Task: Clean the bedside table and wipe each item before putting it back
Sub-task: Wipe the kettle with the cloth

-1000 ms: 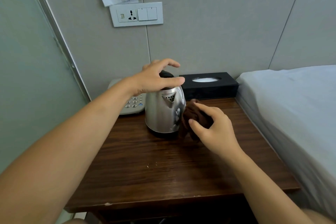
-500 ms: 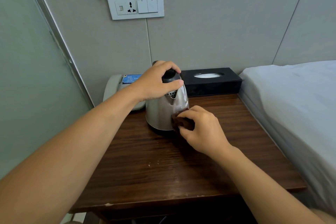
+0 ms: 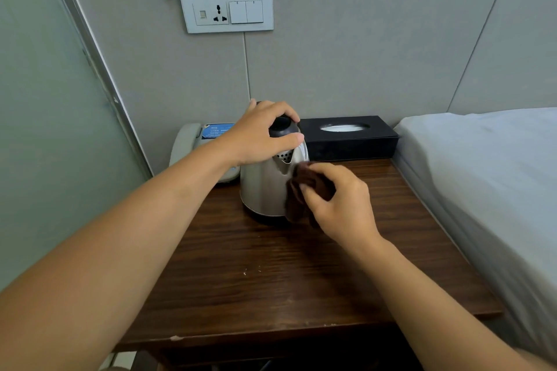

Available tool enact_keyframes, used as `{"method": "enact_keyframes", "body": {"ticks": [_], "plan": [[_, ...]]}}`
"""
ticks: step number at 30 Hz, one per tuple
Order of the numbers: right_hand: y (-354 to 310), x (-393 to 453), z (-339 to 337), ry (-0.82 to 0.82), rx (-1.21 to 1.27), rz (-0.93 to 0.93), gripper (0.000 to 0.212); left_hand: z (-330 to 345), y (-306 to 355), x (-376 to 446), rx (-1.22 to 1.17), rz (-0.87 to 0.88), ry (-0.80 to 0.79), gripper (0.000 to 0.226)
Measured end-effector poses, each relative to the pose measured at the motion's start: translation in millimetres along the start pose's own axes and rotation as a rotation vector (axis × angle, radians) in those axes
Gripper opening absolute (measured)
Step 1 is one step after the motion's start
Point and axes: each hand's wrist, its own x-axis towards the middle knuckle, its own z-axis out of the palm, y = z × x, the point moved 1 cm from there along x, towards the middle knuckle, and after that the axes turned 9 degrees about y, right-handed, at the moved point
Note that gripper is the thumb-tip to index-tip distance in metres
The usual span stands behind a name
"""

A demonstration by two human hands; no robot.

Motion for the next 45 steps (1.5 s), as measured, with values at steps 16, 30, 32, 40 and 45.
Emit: {"method": "enact_keyframes", "body": {"ticks": [16, 30, 32, 40, 45], "plan": [[-11, -17, 10, -0.177, -0.141, -0.110, 0.031, -1, -1, 2, 0.022, 0.000, -0.020, 0.051], [4, -1, 2, -0.130, -0.231, 0.111, 0.018, -1, 1, 0, 0.014, 0.017, 0.005, 0.035], [-7, -15, 11, -0.169, -0.173, 0.060, 0.020, 1, 1, 0, 0.012, 0.018, 0.002, 0.039], [-3, -24, 20, -0.196, -0.142, 0.125, 0.020, -1, -2, 2, -0.037, -0.006, -0.010, 0.035], [22, -10, -9, 0.005, -0.085, 0.259, 0.017, -10, -3, 6, -0.145, 0.002, -0.117, 0.042]]}}
